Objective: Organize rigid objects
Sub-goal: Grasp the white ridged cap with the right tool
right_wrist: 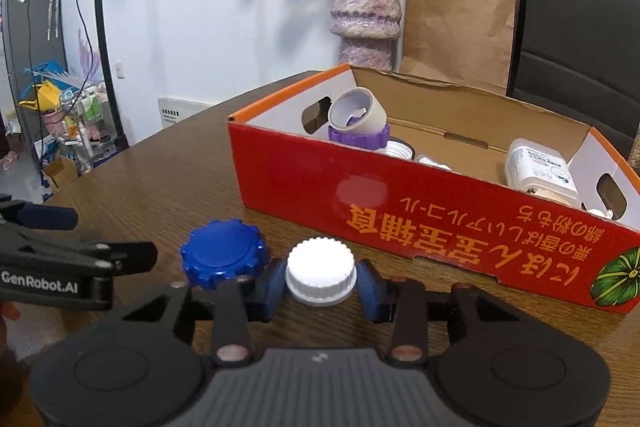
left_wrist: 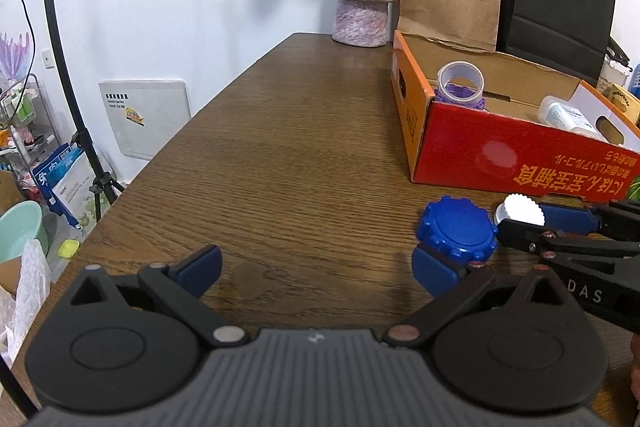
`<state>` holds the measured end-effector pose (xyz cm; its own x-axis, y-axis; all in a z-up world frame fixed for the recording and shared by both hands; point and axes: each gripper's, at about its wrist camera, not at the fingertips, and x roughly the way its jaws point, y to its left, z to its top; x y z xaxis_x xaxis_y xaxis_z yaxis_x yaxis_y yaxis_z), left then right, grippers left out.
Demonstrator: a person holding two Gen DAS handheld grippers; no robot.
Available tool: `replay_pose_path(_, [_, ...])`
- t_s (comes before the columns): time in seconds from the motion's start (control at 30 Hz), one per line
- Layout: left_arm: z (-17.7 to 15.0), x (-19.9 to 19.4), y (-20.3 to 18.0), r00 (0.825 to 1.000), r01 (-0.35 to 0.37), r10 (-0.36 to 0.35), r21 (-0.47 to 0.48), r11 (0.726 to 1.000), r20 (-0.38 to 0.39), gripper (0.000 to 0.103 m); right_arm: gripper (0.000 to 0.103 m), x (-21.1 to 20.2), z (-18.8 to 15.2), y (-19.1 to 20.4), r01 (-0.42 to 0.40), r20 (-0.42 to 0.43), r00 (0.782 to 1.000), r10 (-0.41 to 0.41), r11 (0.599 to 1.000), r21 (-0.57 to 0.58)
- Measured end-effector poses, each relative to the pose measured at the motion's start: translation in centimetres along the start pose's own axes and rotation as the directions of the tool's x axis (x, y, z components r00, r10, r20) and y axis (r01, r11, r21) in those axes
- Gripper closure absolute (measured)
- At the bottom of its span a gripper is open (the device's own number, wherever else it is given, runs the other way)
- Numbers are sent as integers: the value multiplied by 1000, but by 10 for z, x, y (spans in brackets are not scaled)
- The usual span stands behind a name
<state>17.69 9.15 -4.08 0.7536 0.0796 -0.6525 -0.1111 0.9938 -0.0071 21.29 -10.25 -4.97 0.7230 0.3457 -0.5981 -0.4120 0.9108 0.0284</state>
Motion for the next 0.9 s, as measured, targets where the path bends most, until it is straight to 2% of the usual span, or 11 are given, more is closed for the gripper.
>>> replay_pose_path(0.57, [0, 0, -3, 1000, -13, 14, -23, 1000, 13, 0, 65, -18, 0, -7, 16, 79, 997, -17, 1000, 14])
replay_pose_path(0.9, [2, -4, -26, 1000, 3, -3, -10, 1000, 16, 0, 65, -27, -3, -21, 27, 101, 994, -31, 999, 39])
